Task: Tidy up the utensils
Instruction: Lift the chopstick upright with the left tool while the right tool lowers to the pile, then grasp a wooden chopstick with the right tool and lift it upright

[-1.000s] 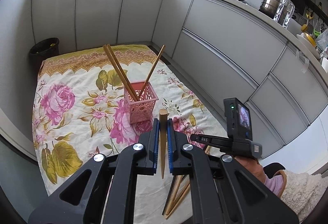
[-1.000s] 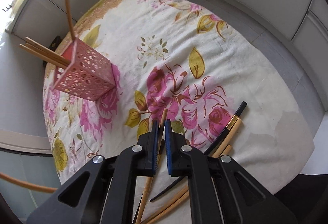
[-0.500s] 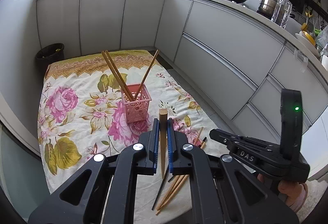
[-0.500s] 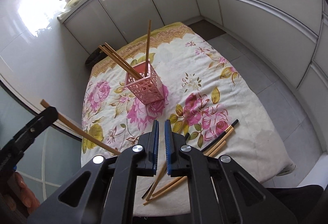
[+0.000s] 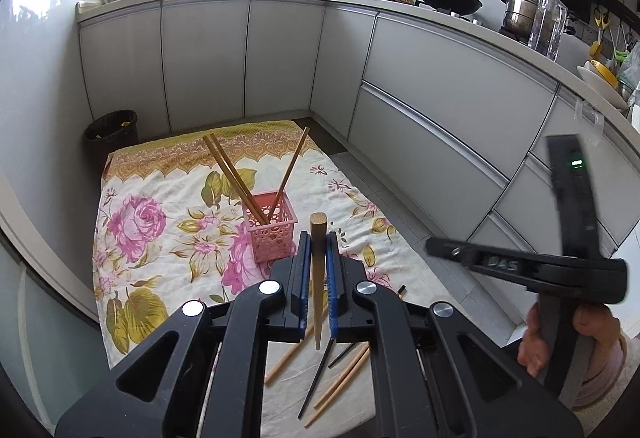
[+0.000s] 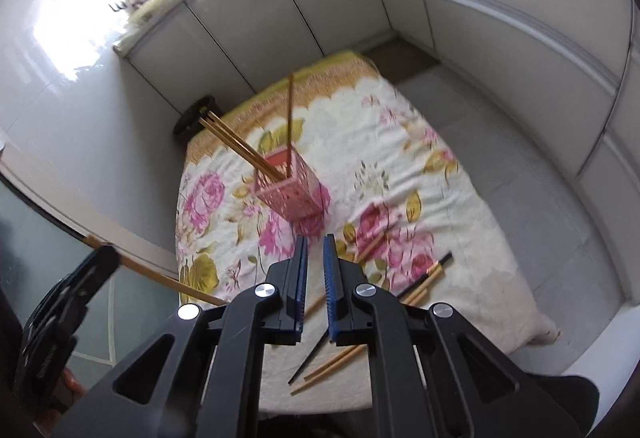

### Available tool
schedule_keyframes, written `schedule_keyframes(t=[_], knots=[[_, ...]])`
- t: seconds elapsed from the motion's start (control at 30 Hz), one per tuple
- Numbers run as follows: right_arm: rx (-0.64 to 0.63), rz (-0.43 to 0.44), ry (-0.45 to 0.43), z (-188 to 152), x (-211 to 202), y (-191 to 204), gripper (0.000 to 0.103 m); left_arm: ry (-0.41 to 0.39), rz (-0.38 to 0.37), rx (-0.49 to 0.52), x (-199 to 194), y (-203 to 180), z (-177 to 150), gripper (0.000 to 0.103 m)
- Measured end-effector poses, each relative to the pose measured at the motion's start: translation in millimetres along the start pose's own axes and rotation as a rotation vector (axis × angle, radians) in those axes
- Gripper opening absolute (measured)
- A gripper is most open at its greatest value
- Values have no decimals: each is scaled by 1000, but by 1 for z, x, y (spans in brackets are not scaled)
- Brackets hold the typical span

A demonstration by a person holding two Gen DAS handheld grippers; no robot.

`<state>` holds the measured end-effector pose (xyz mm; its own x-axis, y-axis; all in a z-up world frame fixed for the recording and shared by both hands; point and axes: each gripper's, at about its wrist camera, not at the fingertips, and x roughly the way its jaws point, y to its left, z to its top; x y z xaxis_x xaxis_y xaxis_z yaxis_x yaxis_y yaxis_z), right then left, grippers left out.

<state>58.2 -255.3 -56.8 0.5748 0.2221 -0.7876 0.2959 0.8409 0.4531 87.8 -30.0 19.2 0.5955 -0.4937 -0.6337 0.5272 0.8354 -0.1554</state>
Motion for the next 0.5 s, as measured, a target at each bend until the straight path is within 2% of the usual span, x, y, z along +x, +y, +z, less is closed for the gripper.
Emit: schedule_keyframes(t=[0.03,0.07,0.17,0.27,0.37,0.5], knots=[[19,-6,91,2,22,-7,26,-4,-6,-2,1,1,0,7],[54,-18,160,4,44,-15,27,-6,-11,-5,2,2,0,7],[117,-114,296,5,104,-30,27,-17,-20,-10,5,8,-2,7],[233,-138,405,7,151,-46,27,-24,-39,-22,10,17,-4,7],[345,-158,469,7,184,-57,27,-31,-53,-35,14,29,-6,7],[448,-180,502,10,210,-62,27,-34,-68,-50,17,41,-5,7]])
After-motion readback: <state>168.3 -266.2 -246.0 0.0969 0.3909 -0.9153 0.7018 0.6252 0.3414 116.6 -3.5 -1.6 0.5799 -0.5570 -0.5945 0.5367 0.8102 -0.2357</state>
